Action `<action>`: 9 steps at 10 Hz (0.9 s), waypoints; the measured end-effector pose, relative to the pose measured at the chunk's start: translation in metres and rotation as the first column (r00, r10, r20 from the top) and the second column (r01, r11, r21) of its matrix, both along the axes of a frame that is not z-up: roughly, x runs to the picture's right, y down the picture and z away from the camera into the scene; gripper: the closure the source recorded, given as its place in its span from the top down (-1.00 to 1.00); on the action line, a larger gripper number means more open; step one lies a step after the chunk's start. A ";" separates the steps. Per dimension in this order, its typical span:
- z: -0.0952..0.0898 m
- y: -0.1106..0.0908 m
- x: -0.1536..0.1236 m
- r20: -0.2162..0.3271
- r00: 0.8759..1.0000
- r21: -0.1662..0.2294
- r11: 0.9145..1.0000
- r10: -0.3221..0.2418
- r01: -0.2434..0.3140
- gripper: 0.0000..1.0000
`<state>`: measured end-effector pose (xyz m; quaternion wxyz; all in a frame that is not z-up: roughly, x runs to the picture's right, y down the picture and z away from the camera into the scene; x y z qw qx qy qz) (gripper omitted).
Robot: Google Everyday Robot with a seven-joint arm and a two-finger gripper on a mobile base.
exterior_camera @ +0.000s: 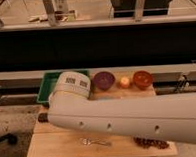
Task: Place brush in metal cup
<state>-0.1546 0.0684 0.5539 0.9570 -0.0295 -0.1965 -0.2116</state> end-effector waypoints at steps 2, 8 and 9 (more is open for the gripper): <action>0.001 -0.013 0.003 -0.011 1.000 0.016 1.000 0.006 -0.006 -1.00; 0.010 -0.049 0.006 -0.044 0.999 0.041 0.999 0.002 0.000 -1.00; 0.014 -0.051 0.008 -0.049 0.999 0.044 0.999 0.000 0.002 -1.00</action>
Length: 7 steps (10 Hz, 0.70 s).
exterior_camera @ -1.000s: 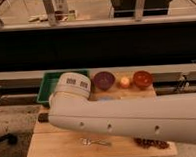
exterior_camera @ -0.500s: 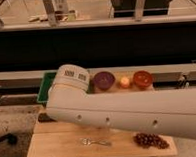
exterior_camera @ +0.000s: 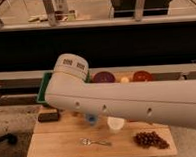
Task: Place brush in metal cup
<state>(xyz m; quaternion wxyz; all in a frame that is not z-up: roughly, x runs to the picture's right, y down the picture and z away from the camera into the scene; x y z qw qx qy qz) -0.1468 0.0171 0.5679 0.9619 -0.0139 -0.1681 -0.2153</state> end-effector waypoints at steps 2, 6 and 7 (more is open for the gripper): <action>0.013 -0.008 0.008 -0.016 1.000 -0.001 1.000 0.004 -0.004 -1.00; 0.030 -0.011 0.020 -0.031 0.999 -0.015 1.000 0.017 -0.018 -1.00; 0.034 -0.009 0.020 -0.031 0.999 -0.022 1.000 0.019 -0.019 -1.00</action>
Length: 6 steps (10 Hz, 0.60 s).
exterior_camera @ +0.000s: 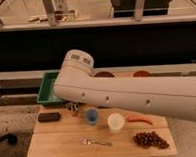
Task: Place brush in metal cup
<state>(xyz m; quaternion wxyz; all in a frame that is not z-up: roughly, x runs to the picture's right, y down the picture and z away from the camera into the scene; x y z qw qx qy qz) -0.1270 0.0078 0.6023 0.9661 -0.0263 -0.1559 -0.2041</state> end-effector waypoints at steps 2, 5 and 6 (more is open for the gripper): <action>0.009 0.004 0.002 -0.002 1.000 -0.016 1.000 0.004 -0.004 -1.00; 0.023 0.010 0.000 -0.006 1.000 -0.038 0.999 0.001 -0.001 -1.00; 0.025 0.011 -0.001 -0.006 1.000 -0.042 0.999 0.000 -0.001 -1.00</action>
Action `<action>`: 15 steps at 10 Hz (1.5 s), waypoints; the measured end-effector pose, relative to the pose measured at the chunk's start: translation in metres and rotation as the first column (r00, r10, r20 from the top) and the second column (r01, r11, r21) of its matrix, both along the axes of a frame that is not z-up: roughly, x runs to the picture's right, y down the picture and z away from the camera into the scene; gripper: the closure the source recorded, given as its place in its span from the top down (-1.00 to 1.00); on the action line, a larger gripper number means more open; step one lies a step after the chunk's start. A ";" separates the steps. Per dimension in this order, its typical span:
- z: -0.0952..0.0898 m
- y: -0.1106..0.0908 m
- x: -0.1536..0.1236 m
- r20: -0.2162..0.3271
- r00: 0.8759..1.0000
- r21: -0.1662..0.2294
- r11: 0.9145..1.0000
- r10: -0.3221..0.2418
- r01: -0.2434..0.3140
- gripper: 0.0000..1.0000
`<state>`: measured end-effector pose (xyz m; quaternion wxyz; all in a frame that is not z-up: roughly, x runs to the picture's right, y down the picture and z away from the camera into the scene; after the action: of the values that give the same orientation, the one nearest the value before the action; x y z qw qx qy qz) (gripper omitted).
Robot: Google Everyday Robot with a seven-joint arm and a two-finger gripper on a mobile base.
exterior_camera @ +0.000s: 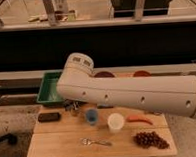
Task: Place brush in metal cup
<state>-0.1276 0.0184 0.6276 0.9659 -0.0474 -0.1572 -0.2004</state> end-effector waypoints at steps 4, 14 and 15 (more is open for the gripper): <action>0.011 0.000 0.004 -0.007 1.000 -0.009 1.000 0.003 -0.003 -1.00; 0.031 -0.002 0.012 -0.029 0.999 -0.033 0.999 0.013 -0.014 -1.00; 0.033 -0.001 0.013 -0.033 0.999 -0.035 0.999 0.012 -0.013 -1.00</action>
<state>-0.1142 0.0170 0.6601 0.9686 -0.0668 -0.1453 -0.1905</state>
